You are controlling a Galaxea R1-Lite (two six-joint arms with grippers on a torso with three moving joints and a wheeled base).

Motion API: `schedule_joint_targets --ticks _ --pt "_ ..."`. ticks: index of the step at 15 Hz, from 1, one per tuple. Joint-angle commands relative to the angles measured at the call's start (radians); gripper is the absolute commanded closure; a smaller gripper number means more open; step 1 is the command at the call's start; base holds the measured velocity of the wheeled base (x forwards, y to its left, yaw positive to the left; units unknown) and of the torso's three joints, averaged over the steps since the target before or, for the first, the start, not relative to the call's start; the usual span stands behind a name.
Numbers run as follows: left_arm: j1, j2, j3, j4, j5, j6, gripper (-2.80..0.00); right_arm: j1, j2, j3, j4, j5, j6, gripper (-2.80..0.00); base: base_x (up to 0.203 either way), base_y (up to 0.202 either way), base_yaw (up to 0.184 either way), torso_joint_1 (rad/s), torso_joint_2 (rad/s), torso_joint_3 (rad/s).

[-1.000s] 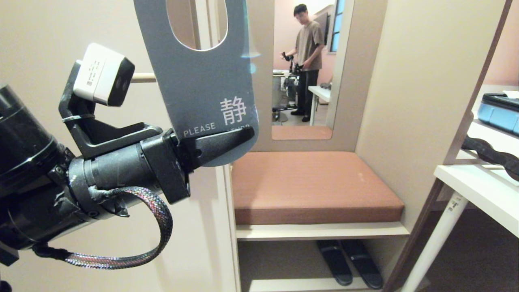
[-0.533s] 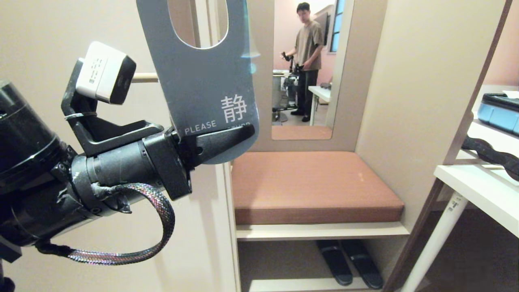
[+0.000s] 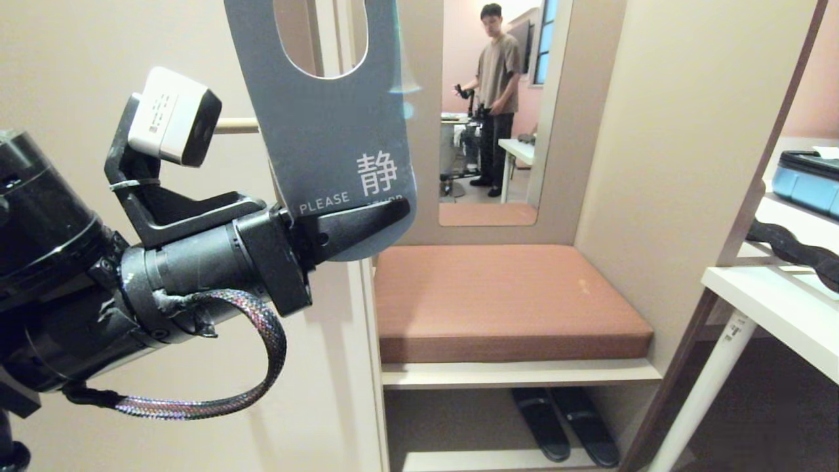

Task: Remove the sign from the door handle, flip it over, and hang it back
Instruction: Hang the sign back with the other side facing out

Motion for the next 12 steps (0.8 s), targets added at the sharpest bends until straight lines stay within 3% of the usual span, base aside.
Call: schedule_joint_targets --ticks 1,8,12 --pt "0.003 0.003 0.000 -0.005 -0.002 -0.001 0.00 0.002 -0.071 0.000 0.000 0.000 0.000 0.00 0.000 0.000 0.000 0.000 0.00 0.000" --pt "0.074 0.010 0.003 -0.008 0.000 0.010 0.00 0.002 -0.104 0.000 0.000 -0.001 0.000 0.00 0.000 0.000 0.000 0.000 0.00 0.000" --pt "0.135 -0.009 0.029 -0.008 0.001 0.066 0.00 0.002 -0.104 0.000 0.000 -0.001 0.000 0.00 0.000 0.000 0.000 0.000 0.00 0.000"
